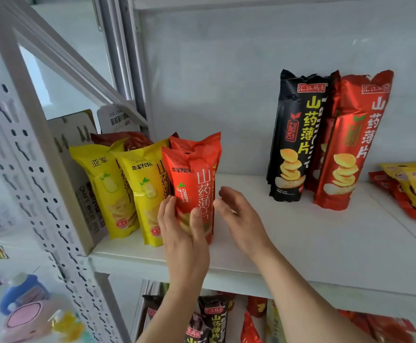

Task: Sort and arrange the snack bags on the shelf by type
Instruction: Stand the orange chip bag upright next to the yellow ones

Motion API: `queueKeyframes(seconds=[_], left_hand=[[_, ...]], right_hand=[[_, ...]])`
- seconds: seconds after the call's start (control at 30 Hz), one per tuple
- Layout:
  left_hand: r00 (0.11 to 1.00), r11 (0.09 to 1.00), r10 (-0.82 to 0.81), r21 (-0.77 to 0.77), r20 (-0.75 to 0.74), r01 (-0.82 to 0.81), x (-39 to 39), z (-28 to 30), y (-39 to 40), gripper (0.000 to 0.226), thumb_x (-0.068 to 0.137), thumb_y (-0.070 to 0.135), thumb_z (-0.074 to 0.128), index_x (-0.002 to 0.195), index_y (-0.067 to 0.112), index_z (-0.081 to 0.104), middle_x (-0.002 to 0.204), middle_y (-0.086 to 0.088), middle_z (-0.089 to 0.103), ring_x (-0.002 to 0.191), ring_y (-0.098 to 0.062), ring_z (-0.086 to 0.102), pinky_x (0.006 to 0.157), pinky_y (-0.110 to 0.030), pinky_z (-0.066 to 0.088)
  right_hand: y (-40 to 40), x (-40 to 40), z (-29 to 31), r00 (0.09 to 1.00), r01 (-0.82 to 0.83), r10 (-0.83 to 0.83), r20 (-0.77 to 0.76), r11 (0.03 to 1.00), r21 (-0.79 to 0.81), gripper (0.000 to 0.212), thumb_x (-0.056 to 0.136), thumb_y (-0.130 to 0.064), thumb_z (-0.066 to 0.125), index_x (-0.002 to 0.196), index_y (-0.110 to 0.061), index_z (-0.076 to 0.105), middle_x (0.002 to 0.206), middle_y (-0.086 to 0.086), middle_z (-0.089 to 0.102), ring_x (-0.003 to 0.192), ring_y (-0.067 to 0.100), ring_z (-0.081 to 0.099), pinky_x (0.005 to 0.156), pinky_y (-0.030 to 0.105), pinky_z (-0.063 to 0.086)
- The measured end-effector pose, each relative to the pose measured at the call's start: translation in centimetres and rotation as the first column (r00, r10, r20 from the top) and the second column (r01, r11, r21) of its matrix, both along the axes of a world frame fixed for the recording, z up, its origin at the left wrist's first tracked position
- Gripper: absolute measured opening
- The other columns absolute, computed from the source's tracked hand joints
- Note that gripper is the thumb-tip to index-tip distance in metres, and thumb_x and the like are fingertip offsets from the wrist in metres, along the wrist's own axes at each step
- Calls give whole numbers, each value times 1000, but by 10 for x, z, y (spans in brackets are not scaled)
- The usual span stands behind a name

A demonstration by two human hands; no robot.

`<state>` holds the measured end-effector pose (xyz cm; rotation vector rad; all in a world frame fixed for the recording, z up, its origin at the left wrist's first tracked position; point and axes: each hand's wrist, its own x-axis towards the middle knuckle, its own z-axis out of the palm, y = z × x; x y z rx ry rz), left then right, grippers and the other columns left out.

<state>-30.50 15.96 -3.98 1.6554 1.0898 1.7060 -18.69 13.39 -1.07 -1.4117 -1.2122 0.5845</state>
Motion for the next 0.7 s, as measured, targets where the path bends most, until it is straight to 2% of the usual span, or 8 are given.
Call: queueKeyframes(seconds=[0.1,0.13,0.23,0.3,0.4,0.47,0.6,0.7], left_hand=[[986,986,-105,-114,133,120,-5,-3,0,78,89,71,35,150,22,37,149,6,43,134,-6,41,107,-26,40],[980,980,-125,-135,153,146,-6,-4,1,79,88,72,33,149,23,38,147,7,45,132,-7,43,104,-26,42],[966,961,-177,-177,191,211,-11,-1,4,83,85,76,29,150,26,39,146,7,48,131,-8,46,101,-24,42],[955,944,-229,-195,188,265,-13,1,8,92,80,81,29,153,27,36,148,6,48,133,-9,47,105,-32,46],[937,909,-297,-246,182,336,-13,8,14,101,73,86,35,157,31,26,156,6,41,139,-12,44,109,-44,47],[926,895,-329,-252,184,368,-12,13,16,103,73,85,38,159,32,21,160,7,35,141,-9,40,112,-38,42],[898,870,-371,-249,236,425,-6,25,25,105,74,85,40,160,28,21,159,8,34,135,-3,39,101,-22,35],[880,854,-386,-254,276,455,-4,30,37,106,74,89,40,160,28,22,156,8,38,129,-3,44,93,-14,38]], right_hand=[[1,-9,-13,1000,3,-3,1,1000,-12,67,79,-72,62,136,-42,44,131,-30,53,126,-3,50,102,25,45],[1,-12,-16,1000,10,-10,7,1000,-24,64,75,-72,65,131,-48,45,128,-34,55,124,-7,51,104,28,45],[1,-23,-16,996,13,-7,86,997,-70,54,71,-65,75,112,-68,40,115,-42,57,113,-19,51,89,7,42],[4,-26,-15,990,42,-32,139,997,-71,57,70,-63,77,110,-70,37,115,-39,57,111,-17,53,84,6,42],[5,-26,-15,990,86,-77,117,994,-74,52,76,-58,76,110,-65,37,110,-37,58,100,-18,56,81,9,45],[3,-26,-13,989,112,-104,108,991,-78,53,80,-54,75,116,-59,36,107,-37,55,94,-21,53,74,4,41],[-1,-27,-8,986,140,-132,98,986,-90,52,82,-50,74,115,-58,35,101,-41,52,84,-30,50,64,-1,40],[0,-29,-8,985,144,-132,111,984,-109,53,75,-54,79,104,-68,37,99,-44,54,88,-33,49,69,2,41]])
